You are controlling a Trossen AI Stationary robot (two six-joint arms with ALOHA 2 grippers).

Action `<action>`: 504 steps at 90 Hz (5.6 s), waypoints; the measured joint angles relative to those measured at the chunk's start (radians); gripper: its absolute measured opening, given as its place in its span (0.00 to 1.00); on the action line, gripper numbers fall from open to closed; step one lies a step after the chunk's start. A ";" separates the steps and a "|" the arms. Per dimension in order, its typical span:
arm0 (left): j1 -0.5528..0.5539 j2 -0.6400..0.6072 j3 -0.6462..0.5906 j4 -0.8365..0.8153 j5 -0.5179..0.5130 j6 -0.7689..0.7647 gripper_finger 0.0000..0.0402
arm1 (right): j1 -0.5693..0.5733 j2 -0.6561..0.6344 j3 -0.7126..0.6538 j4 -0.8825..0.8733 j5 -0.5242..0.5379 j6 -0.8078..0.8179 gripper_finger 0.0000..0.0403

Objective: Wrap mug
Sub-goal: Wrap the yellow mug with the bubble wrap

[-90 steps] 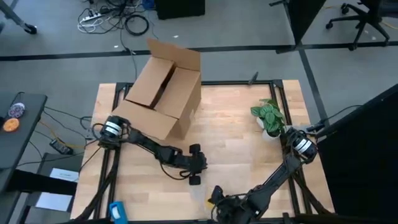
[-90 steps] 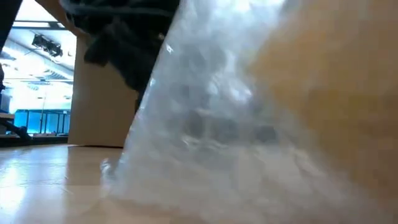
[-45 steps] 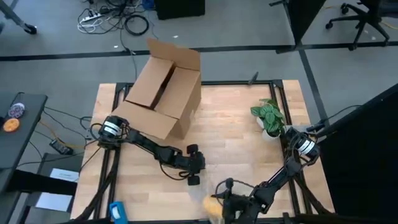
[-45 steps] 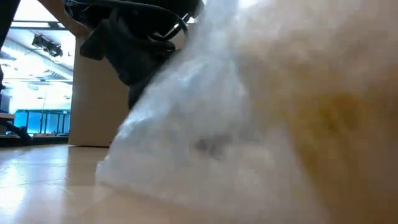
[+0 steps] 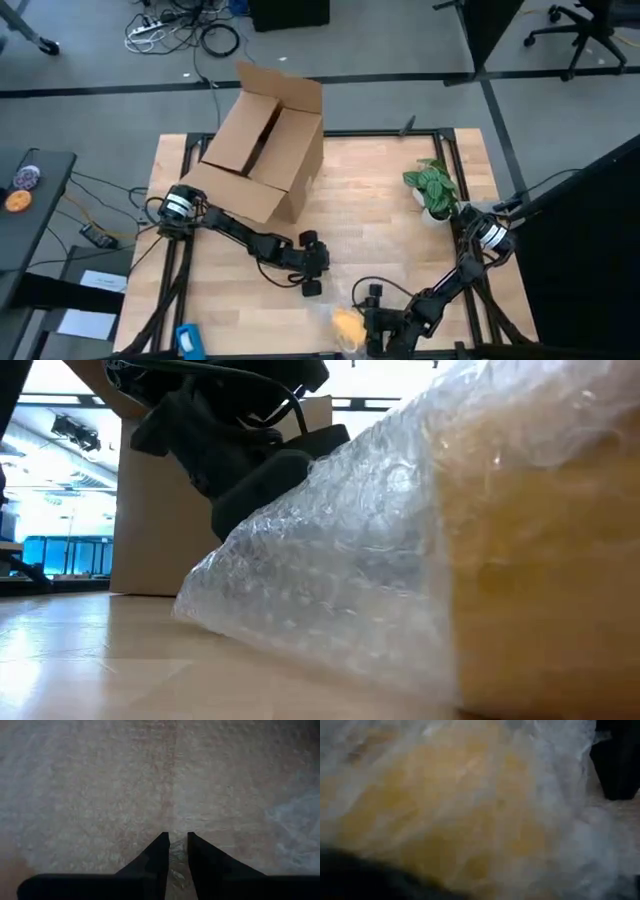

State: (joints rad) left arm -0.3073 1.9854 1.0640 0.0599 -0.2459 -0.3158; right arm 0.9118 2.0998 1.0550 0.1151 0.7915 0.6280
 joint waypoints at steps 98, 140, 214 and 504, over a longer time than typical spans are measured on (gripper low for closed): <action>0.002 0.002 -0.002 -0.017 -0.009 -0.030 0.14 | 0.101 -0.273 0.007 -0.479 -0.114 0.051 0.55; 0.002 0.002 -0.002 -0.018 -0.005 -0.033 0.14 | 0.117 -0.446 0.007 -0.612 -0.276 0.188 0.49; 0.000 0.002 -0.002 -0.018 0.007 -0.055 0.14 | -0.018 -0.065 0.008 0.012 0.102 -0.049 0.00; 0.063 -0.008 -0.103 0.237 -0.017 -0.035 0.12 | -0.354 -0.282 -0.022 -0.245 -0.175 -0.315 0.18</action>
State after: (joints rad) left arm -0.2440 1.9772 0.9611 0.2972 -0.2632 -0.3504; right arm 0.5582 1.8182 1.0332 -0.1299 0.6170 0.3128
